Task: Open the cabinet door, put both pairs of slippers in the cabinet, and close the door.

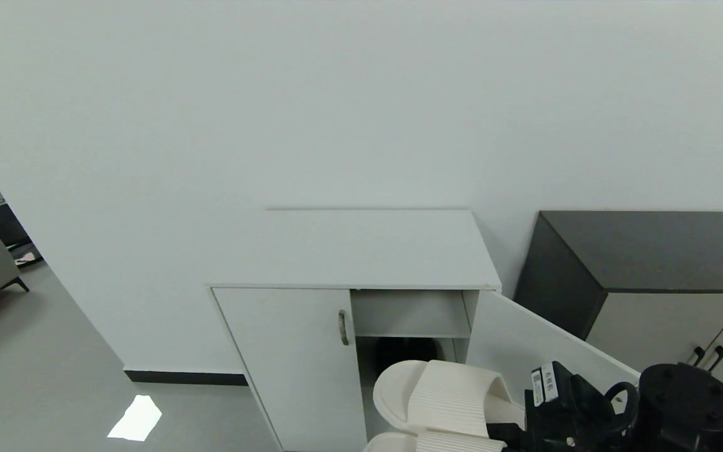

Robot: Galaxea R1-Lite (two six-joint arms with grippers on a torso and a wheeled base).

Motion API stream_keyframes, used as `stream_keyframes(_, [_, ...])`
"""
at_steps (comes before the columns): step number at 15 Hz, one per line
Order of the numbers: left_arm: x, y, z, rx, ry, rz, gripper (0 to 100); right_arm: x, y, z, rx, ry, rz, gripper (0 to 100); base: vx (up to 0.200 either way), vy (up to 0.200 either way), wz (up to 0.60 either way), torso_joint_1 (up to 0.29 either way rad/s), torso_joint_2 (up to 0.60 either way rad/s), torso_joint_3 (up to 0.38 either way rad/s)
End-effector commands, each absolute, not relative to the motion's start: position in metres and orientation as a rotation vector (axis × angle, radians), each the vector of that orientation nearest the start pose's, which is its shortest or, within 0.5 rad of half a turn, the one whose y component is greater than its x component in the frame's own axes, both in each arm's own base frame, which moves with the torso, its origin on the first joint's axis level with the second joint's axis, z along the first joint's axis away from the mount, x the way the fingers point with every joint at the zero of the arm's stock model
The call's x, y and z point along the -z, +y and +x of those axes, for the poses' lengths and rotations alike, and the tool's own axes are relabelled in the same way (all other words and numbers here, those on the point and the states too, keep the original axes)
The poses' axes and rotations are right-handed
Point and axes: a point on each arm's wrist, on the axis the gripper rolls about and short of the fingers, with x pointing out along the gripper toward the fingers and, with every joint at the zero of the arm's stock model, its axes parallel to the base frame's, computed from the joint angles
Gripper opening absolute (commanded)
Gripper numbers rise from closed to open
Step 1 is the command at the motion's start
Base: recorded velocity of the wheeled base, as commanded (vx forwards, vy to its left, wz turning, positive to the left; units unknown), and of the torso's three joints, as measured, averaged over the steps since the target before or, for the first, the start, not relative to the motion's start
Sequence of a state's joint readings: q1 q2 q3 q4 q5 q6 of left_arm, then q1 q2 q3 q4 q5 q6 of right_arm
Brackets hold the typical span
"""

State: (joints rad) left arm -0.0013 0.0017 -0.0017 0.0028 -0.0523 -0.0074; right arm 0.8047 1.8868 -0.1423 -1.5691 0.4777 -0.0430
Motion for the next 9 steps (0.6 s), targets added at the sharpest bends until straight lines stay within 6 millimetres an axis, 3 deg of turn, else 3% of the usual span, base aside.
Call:
stream_keyframes(1, [-0.0756,-0.0011,-0.0228,0.054,0.003,-0.006,0,-0.0818,0.1768,0.1553,-1.292,0.161,-0.069,0,0.000,0.000,0.00,0.000,0.00,0.000])
stream_keyframes(9, [-0.0752,-0.0011,-0.0227,0.054,0.005,-0.009,0,-0.0825,0.1794,0.1578,-1.290,0.159,-0.058,0,0.000,0.000,0.00,0.000,0.00,0.000])
